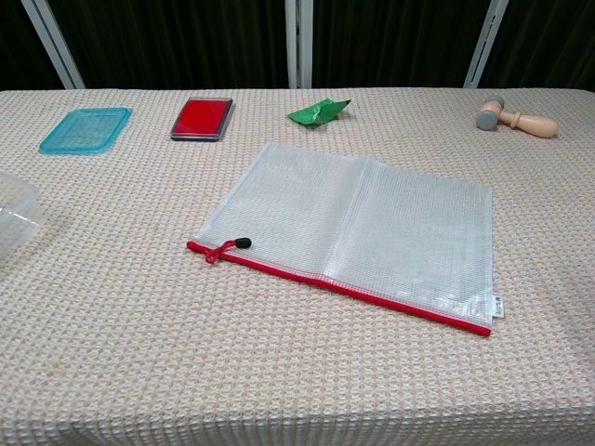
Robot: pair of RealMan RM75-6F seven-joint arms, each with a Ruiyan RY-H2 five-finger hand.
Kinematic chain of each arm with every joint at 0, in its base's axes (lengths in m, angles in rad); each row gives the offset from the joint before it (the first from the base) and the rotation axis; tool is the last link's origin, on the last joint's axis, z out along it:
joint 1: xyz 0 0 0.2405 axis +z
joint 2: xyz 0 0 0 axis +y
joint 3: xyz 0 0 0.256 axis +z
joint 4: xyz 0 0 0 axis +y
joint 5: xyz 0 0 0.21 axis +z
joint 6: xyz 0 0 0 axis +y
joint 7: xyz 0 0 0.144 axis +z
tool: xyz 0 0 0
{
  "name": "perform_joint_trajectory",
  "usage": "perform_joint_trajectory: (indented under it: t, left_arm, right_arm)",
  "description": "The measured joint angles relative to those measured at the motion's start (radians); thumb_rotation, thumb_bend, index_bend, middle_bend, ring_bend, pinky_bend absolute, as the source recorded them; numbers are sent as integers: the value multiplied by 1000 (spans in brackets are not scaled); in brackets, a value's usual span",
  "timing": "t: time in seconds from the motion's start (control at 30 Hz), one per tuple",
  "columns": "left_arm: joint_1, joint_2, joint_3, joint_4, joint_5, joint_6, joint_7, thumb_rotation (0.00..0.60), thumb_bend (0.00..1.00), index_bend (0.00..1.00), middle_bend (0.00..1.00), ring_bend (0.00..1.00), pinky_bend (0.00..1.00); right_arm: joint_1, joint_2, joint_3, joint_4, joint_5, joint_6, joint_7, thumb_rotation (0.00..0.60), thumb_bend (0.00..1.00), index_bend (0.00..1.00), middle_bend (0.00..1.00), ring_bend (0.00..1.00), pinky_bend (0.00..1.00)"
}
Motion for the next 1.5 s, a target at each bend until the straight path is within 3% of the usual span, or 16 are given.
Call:
perform_joint_trajectory:
  t: [0.2,0.37,0.6,0.73,0.9,1.1,1.5]
  left_arm:
    - [1,6,3,-2,9,4,-6,600,223,196,135,103,134]
    - [0,1,10,4,25,5,-14,600,222,196,135,104,134]
    - [11,-6,19,25,33,21,-44,600,223,195,135,103,134]
    - [17,-9,22,42,33,27,-65,600,223,196,135,104,133]
    - [23,-11,24,63,31,34,-90,600,222,196,135,103,134]
    - [28,-16,25,84,26,36,-116,600,222,196,135,103,133]
    - [35,-23,26,116,14,32,-155,600,222,195,135,104,134]
  right_arm:
    - [16,-5,7,-15,-37,-24,-15,600,176,47,112,0,0]
    - [87,-31,17,-53,-102,-108,-34,600,176,78,129,0,0]
    - [255,-152,70,-98,-127,-362,-148,600,197,197,150,0,0]
    - [372,-296,132,-81,-79,-521,-229,600,223,235,157,0,0]
    - [491,-472,200,15,1,-642,-300,600,267,281,165,0,0]
    - [606,-651,258,202,76,-718,-355,600,312,309,174,0,0]
    - [741,-843,285,447,94,-740,-282,600,342,385,196,0,0]
